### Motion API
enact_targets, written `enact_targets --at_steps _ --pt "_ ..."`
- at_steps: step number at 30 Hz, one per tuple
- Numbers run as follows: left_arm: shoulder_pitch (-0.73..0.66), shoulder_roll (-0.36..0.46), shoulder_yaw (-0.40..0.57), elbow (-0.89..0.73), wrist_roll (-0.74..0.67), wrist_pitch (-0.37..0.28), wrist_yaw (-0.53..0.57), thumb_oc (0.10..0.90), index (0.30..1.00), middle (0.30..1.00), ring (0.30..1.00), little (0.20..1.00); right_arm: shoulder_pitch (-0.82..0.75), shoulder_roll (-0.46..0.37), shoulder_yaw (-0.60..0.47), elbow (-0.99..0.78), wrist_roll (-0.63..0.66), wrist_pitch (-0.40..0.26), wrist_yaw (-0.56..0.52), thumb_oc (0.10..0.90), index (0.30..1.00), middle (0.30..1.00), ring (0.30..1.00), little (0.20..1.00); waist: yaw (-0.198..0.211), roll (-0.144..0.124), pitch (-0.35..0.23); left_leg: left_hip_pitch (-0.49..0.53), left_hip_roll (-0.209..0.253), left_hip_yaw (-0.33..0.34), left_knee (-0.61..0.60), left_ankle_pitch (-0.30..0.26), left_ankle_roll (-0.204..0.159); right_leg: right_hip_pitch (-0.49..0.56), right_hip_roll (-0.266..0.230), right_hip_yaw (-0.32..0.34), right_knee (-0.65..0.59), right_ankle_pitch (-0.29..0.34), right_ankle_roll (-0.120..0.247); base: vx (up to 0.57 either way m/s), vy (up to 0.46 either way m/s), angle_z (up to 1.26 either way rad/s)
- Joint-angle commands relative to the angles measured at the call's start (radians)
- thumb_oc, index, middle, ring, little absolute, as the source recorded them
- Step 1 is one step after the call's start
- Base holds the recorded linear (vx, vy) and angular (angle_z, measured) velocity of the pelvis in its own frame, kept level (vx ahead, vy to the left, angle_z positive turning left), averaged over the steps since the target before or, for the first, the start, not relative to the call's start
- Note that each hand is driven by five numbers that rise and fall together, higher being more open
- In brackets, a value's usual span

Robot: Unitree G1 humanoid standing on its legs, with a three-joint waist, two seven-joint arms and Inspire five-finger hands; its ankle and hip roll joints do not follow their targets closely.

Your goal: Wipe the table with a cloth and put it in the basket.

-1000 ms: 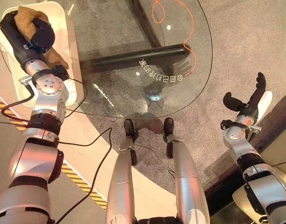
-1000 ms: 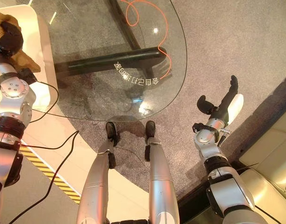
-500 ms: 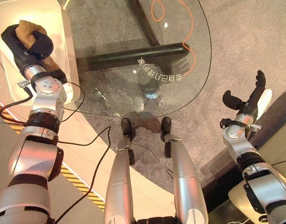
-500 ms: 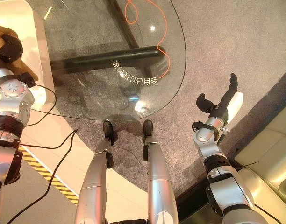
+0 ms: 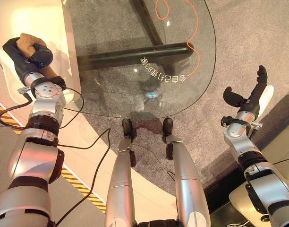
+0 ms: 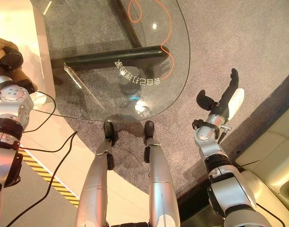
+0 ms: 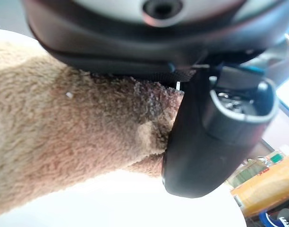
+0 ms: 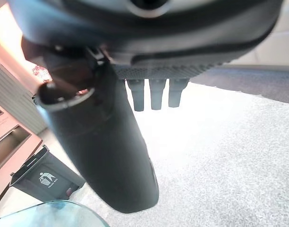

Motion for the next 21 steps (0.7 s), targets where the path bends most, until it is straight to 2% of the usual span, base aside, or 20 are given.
enact_targets --at_steps 1,5,6,7,8,9,11,21 --pt "-0.090 0.117 0.044 0.000 0.065 -0.055 0.038 0.100 0.300 0.300 0.300 0.200 -0.008 -0.045 -0.025 -0.024 0.008 -0.047 -0.073 0.800 0.900 0.900 0.900 0.900 0.021 -0.011 -0.028 0.030 -0.032 0.054 0.084 -0.126 0.011 0.045 0.065 -0.010 -0.068 -0.008 0.016 0.00 0.000 0.00" --pt "-0.092 0.116 0.042 0.003 0.058 -0.036 0.026 0.122 0.319 0.319 0.319 0.222 -0.014 -0.044 -0.023 -0.026 0.007 -0.042 -0.072 0.800 0.900 0.900 0.900 0.900 0.022 -0.012 -0.028 0.026 -0.031 0.052 0.084 -0.125 0.010 0.043 0.064 -0.011 -0.070 -0.007 0.017 0.00 0.000 0.00" --pt "-0.092 0.114 0.042 0.004 0.051 -0.031 0.024 0.188 0.375 0.375 0.375 0.288 -0.016 -0.045 -0.022 -0.028 0.007 -0.038 -0.073 0.800 0.900 0.900 0.900 0.900 0.022 -0.014 -0.028 0.024 -0.031 0.051 0.085 -0.125 0.010 0.042 0.064 -0.011 -0.071 -0.006 0.017 0.00 0.000 0.00" --pt "-0.091 0.111 0.043 0.007 0.048 -0.024 0.014 0.292 0.465 0.465 0.465 0.392 -0.019 -0.043 -0.019 -0.027 0.008 -0.036 -0.075 0.800 0.900 0.900 0.900 0.900 0.022 -0.015 -0.028 0.024 -0.030 0.052 0.082 -0.124 0.009 0.043 0.065 -0.011 -0.074 -0.006 0.017 0.00 0.000 0.00" --pt "-0.091 0.111 0.042 0.008 0.046 -0.017 0.011 0.353 0.516 0.516 0.516 0.453 -0.019 -0.043 -0.018 -0.026 0.006 -0.039 -0.075 0.800 0.900 0.900 0.900 0.900 0.022 -0.015 -0.028 0.024 -0.030 0.051 0.082 -0.124 0.009 0.043 0.065 -0.011 -0.075 -0.005 0.017 0.00 0.000 0.00" --pt "-0.091 0.111 0.042 0.009 0.047 -0.016 0.009 0.380 0.540 0.540 0.540 0.480 -0.018 -0.043 -0.018 -0.026 0.006 -0.038 -0.075 0.800 0.900 0.900 0.900 0.900 0.022 -0.015 -0.028 0.024 -0.030 0.051 0.082 -0.124 0.009 0.044 0.065 -0.011 -0.076 -0.005 0.017 0.00 0.000 0.00" --pt "-0.092 0.114 0.040 0.025 0.035 -0.007 -0.007 0.800 0.900 0.900 0.900 0.900 -0.019 -0.046 -0.019 -0.024 0.009 -0.042 -0.071 0.800 0.900 0.900 0.900 0.900 0.021 -0.017 -0.028 0.024 -0.030 0.052 0.081 -0.124 0.009 0.043 0.065 -0.012 -0.077 -0.004 0.018 0.00 0.000 0.00" --pt "-0.097 0.108 0.038 0.031 0.026 0.000 -0.005 0.800 0.900 0.900 0.900 0.900 -0.021 -0.045 -0.020 -0.030 0.008 -0.040 -0.070 0.800 0.900 0.900 0.900 0.900 0.020 -0.021 -0.028 0.016 -0.030 0.049 0.081 -0.123 0.007 0.038 0.064 -0.011 -0.084 0.001 0.020 0.00 0.000 0.00"
